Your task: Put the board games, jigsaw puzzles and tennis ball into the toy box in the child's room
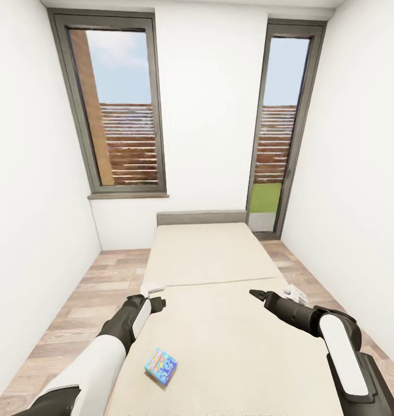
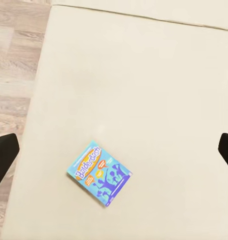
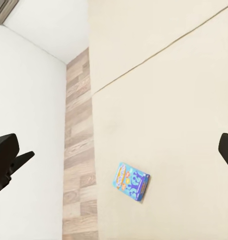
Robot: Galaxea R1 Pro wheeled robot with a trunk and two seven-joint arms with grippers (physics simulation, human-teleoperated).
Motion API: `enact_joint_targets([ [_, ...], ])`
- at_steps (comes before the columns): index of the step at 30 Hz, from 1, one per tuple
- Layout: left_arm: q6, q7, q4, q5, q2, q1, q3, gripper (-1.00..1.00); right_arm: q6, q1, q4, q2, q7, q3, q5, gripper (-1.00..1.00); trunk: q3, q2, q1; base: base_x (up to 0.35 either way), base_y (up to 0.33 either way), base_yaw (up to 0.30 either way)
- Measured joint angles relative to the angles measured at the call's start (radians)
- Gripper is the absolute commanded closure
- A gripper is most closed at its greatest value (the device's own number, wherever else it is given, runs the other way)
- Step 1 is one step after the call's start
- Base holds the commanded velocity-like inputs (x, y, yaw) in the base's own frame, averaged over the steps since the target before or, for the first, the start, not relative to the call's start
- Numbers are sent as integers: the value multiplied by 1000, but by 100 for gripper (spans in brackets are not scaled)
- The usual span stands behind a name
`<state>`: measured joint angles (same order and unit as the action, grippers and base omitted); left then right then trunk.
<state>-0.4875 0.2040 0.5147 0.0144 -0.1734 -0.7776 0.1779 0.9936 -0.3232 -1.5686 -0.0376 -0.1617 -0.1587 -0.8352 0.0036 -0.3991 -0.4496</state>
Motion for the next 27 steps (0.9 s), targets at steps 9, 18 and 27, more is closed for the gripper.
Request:
enact_joint_targets([
  [9,42,1,-37,-1,0,0,-2,-100,-1,0,0,2,0,7,-1,-100,-14,1,0,0,0,0],
  [18,48,-1,-41,-1,0,1,-3,-100,-1,1,0,1,0,8,-1,-100,-28,2,0,0,0,0],
  [27,43,0,-35,-1,0,-2,-4,-100,1,1,0,-1,0,2,1,-100,-43,2,0,0,0,0],
])
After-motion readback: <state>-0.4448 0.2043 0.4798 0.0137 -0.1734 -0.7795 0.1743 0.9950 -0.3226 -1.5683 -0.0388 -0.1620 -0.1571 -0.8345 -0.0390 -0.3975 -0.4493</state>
